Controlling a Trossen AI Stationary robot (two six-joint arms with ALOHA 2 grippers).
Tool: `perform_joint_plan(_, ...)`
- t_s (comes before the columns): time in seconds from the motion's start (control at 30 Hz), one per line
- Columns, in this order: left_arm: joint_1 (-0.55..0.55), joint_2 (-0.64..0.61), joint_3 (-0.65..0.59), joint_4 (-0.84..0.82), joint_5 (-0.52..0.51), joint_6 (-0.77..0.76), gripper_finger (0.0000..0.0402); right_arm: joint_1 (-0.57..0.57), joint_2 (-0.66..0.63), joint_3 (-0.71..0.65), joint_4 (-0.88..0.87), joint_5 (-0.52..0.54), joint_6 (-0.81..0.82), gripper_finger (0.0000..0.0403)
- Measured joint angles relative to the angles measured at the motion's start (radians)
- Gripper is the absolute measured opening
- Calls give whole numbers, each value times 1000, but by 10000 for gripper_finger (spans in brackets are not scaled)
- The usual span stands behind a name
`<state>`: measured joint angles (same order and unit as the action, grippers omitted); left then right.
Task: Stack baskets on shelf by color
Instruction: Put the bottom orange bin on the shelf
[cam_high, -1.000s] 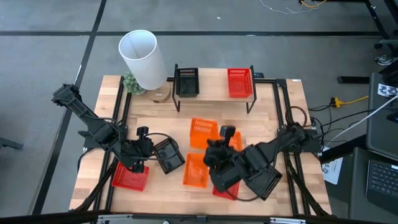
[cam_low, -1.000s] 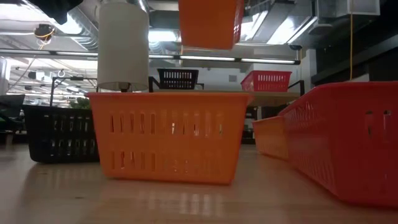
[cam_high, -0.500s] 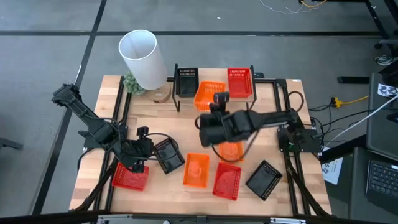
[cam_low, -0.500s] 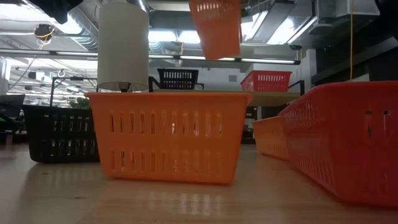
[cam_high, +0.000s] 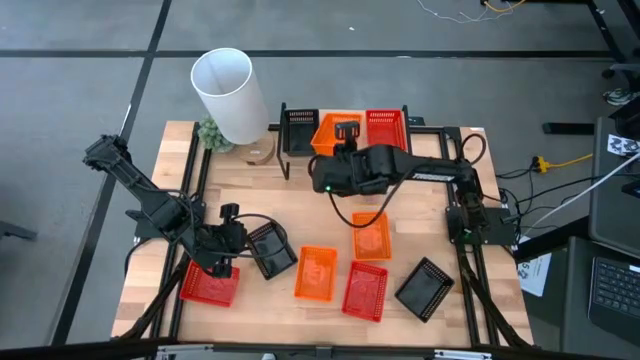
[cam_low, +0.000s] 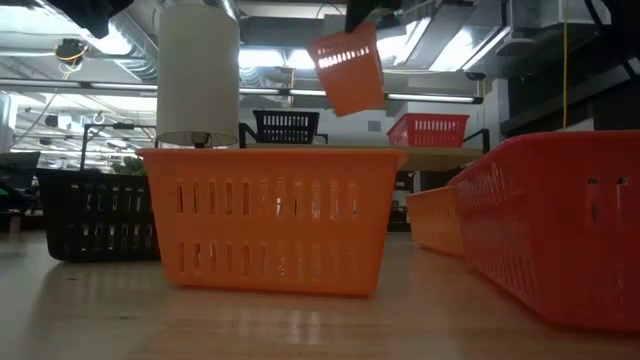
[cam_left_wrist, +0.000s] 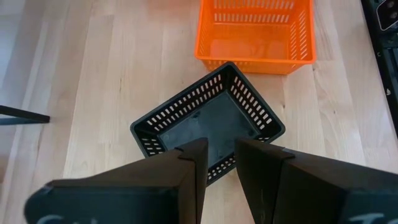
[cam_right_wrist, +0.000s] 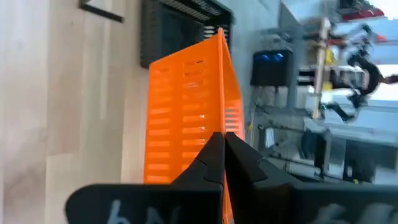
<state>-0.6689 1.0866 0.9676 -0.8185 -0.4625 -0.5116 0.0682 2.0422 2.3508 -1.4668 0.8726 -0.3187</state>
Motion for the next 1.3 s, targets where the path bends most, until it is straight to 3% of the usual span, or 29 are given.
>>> perform_joint_plan(0.6,0,0,0,0,-1,0,72,-179,1,0,123,-222,-209,0)
perform_joint_plan(0.73,0,0,0,0,-1,-1,72,-221,1,0,132,-232,-240,0)
perform_joint_plan(0.93,0,0,0,0,-1,-1,72,-264,-4,0,128,-373,-238,0)
perform_joint_plan(1.3,0,0,0,0,-1,-3,72,-289,-4,0,108,-405,-240,0)
